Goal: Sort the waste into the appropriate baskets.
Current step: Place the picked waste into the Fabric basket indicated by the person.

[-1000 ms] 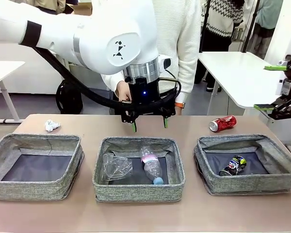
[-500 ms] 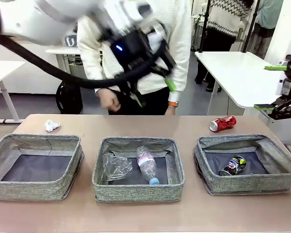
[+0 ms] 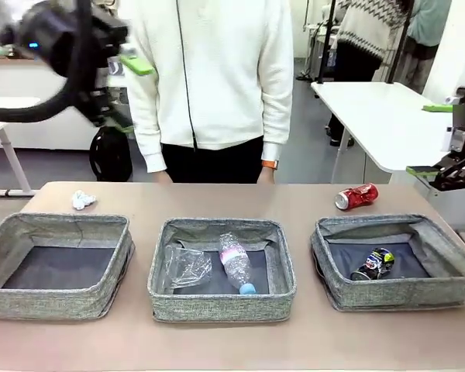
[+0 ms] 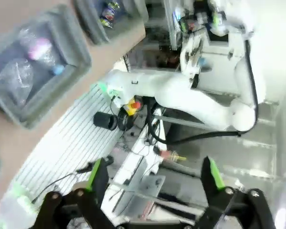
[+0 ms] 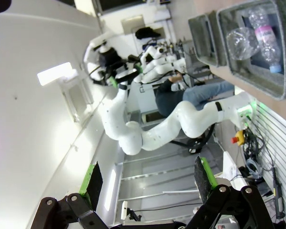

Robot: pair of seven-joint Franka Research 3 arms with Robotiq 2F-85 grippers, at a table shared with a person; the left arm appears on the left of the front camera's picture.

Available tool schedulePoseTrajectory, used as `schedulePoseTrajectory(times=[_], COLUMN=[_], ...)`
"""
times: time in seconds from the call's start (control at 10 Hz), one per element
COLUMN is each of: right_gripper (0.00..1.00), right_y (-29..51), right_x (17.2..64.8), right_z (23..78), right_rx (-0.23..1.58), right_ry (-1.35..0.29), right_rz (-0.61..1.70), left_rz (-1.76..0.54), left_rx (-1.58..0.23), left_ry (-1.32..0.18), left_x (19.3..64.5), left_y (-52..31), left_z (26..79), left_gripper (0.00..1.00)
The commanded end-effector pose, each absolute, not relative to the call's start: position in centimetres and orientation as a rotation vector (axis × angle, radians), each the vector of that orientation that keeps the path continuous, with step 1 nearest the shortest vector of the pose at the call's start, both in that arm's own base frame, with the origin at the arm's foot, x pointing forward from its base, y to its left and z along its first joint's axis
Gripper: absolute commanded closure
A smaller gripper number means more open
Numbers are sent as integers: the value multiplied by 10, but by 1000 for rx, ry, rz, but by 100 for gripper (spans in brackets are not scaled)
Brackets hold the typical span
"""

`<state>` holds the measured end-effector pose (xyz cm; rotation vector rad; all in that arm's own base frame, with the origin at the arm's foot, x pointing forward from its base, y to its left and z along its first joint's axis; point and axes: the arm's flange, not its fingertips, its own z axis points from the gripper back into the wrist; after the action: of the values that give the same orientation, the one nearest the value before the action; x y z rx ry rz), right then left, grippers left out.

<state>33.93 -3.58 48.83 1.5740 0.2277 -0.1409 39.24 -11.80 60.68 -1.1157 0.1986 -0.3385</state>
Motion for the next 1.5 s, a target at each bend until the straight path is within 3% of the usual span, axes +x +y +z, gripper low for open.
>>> schedulePoseTrajectory(times=[0.0,0.2,0.3,0.4,1.4], right_gripper=[0,0,0,0,0], right_y=[-35,-35,-35,-35,-35], right_x=[339,339,339,339,339], right_z=[490,490,490,490,490], right_rx=[1586,1586,1586,1586,1586], right_ry=[222,222,222,222,222], right_rz=[-139,-139,-139,-139,-139], left_rz=[-13,69,154,44,44], left_rx=[-1074,-1222,-1388,-1145,-1145], left_ry=[95,14,56,66,66], left_x=[350,313,305,335,335], left_y=[-44,21,38,17,17], left_z=[573,536,514,544,544], left_gripper=[0,0,0,0,0])
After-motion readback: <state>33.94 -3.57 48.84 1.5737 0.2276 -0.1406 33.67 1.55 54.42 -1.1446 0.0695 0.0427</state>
